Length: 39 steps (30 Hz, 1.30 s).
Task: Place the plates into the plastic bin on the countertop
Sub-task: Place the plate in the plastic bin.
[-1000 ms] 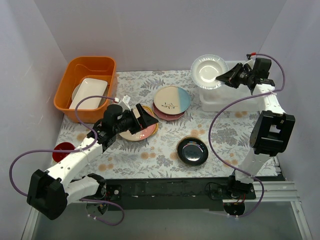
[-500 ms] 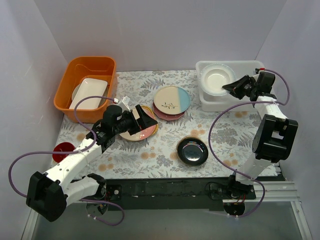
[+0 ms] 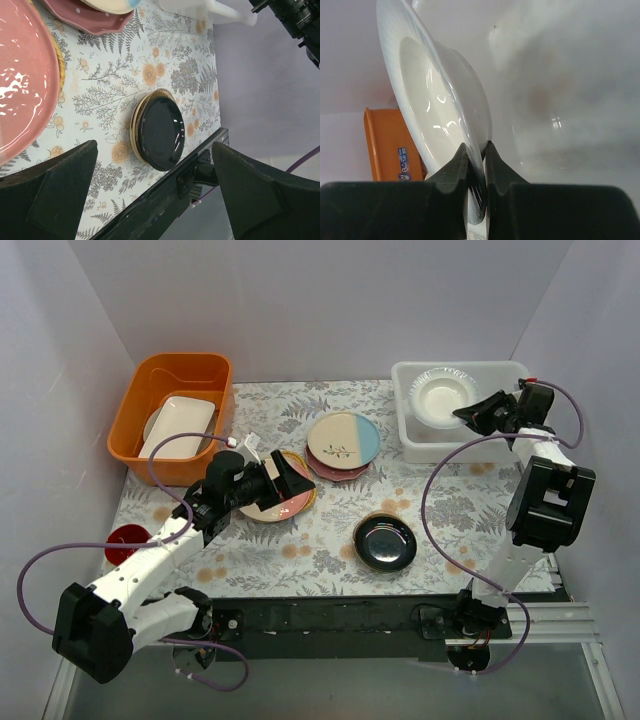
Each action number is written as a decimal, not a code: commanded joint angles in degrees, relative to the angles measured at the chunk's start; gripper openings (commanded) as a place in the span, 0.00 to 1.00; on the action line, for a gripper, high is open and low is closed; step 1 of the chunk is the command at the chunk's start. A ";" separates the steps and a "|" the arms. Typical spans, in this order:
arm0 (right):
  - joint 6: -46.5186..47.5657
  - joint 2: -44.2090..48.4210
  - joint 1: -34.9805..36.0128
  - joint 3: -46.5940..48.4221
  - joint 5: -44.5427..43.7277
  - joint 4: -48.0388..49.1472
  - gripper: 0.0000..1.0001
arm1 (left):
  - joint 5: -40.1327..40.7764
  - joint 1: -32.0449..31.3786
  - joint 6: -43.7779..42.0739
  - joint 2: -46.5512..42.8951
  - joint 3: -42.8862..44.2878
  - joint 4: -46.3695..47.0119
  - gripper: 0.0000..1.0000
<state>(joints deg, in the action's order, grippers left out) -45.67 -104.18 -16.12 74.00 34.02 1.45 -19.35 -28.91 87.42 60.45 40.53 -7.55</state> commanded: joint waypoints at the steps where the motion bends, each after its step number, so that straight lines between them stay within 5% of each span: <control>1: 0.58 0.12 -0.32 5.19 0.00 2.77 0.01 | -0.33 -0.27 -0.14 -0.50 -0.63 0.96 0.98; 39: 7.35 -11.92 1.00 15.82 -4.49 -7.60 0.01 | -2.09 -0.27 1.09 -0.24 -3.80 3.51 0.98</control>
<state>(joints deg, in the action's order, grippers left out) -38.89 -116.18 -15.40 84.53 27.27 -7.77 -20.60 -28.99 88.51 61.06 37.74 -4.71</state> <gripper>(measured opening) 0.168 0.982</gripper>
